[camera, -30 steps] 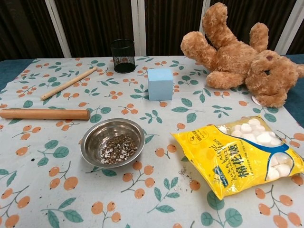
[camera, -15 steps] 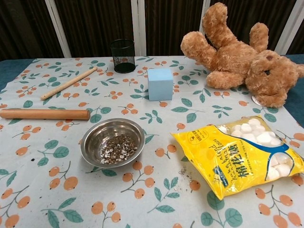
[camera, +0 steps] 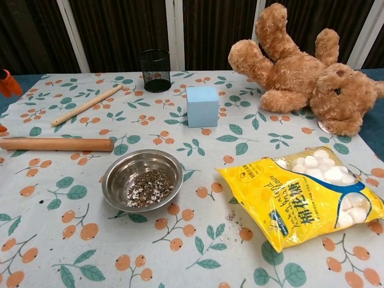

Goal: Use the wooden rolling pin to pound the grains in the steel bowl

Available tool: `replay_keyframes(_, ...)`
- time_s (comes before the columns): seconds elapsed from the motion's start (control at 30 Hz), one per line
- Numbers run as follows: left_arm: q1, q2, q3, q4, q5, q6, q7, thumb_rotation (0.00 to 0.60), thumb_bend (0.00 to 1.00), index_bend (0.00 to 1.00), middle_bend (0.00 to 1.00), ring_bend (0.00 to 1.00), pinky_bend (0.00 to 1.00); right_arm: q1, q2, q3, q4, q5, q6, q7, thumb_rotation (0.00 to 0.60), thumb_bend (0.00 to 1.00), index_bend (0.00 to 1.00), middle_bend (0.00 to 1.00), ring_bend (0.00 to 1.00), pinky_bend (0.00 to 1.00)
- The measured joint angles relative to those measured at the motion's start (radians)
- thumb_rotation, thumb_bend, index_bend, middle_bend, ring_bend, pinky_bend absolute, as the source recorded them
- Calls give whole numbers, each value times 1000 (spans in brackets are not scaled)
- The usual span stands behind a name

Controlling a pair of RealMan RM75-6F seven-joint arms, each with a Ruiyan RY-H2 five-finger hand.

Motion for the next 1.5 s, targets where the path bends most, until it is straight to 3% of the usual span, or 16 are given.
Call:
replay_keyframes(0.5, -141, -177, 11, 191, -132, -43, 88, 600, 396, 436, 332, 0, 0, 1, 5, 2, -7, 12, -11, 13, 600, 360, 0, 0, 0, 0)
replay_keyframes(1.5, -276, -373, 40, 340, -202, -51, 124, 600, 403, 451, 376, 6, 0, -3, 11, 1, -11, 19, -16, 21, 600, 359, 0, 0, 0, 0)
